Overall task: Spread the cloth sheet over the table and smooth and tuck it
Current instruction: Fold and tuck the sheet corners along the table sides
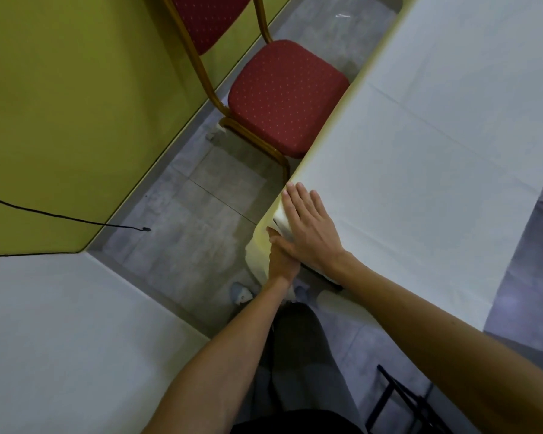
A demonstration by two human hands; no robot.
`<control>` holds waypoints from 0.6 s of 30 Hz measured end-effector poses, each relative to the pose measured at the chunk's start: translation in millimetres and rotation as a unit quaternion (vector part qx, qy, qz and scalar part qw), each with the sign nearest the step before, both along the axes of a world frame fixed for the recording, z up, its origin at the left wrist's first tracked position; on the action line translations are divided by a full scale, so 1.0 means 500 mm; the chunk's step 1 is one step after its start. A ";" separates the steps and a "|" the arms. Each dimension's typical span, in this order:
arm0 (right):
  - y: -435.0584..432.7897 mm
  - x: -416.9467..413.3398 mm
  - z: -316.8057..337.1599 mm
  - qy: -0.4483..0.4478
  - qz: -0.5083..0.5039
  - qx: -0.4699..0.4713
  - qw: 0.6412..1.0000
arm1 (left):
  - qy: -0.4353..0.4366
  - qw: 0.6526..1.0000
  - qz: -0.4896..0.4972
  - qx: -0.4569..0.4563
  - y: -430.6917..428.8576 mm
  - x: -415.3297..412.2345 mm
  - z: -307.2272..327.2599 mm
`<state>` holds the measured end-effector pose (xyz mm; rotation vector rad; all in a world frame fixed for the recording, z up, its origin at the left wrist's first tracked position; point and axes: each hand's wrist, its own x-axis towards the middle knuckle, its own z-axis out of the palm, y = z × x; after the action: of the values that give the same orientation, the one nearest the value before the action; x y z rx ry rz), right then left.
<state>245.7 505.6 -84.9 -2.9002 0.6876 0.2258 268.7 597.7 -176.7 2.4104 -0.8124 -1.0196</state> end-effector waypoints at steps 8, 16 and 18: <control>0.003 -0.003 -0.002 -0.021 0.015 -0.023 0.999 | 0.066 0.997 -0.045 -0.019 0.024 0.039 0.061; 0.009 -0.006 0.012 0.003 -0.078 0.007 0.997 | -0.112 0.985 -0.104 -0.076 0.058 0.215 0.187; 0.017 -0.007 0.018 0.010 -0.123 0.011 0.992 | -0.206 0.942 -0.246 -0.100 0.023 0.252 0.207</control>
<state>242.3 514.1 -75.9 -2.7603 1.0295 0.2315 394.7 609.4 -73.0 2.3180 -1.6428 -0.5409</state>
